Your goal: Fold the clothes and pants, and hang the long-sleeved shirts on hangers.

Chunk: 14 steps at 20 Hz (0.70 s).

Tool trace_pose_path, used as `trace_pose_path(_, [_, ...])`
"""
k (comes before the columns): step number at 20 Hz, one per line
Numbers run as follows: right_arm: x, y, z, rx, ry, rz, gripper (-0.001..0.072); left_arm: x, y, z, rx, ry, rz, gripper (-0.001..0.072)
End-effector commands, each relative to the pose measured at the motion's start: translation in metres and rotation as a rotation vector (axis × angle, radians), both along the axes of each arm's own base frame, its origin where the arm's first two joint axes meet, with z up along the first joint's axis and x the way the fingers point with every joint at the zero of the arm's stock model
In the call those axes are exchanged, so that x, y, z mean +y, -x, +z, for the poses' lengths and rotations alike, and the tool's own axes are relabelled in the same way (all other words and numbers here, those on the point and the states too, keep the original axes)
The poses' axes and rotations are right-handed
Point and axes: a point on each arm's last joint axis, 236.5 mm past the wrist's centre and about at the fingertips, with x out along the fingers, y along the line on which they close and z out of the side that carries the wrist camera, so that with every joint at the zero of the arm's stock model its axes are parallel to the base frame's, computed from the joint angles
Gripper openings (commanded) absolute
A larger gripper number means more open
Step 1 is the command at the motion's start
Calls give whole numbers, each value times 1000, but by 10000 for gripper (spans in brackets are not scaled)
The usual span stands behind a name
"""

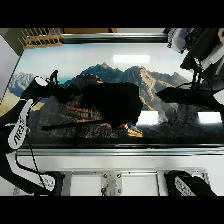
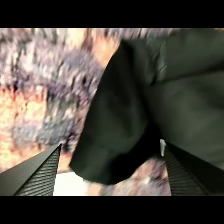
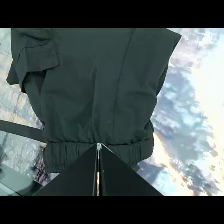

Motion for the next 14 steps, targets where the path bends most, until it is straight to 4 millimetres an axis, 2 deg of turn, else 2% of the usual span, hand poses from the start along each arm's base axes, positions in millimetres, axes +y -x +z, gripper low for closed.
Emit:
trace_pose_path(1, [0,0,-2,7,-2,0,33,2,18,-22,72,-16,-113,707])
trace_pose_path(5, [0,-1,-2,8,-3,0,32,-18,26,-34,93,-11,-176,707])
trace_pose_path(9, [1,-1,-4,12,-3,0,32,-45,18,-35,30,-39,-217,706])
trace_pose_path(10, [1,-1,-4,13,-3,1,33,-50,16,-35,18,-44,-220,657])
trace_pose_path(11, [1,-1,-4,13,-3,1,32,-53,14,-35,9,-47,-222,504])
trace_pose_path(12, [1,-1,-4,14,-4,0,32,-53,12,-35,2,-49,-214,313])
trace_pose_path(13, [1,-1,-6,21,-4,3,32,-53,11,-34,5,-44,-203,13])
trace_pose_path(14, [0,0,-11,46,-8,-5,31,-52,11,-31,1,-47,-200,7])
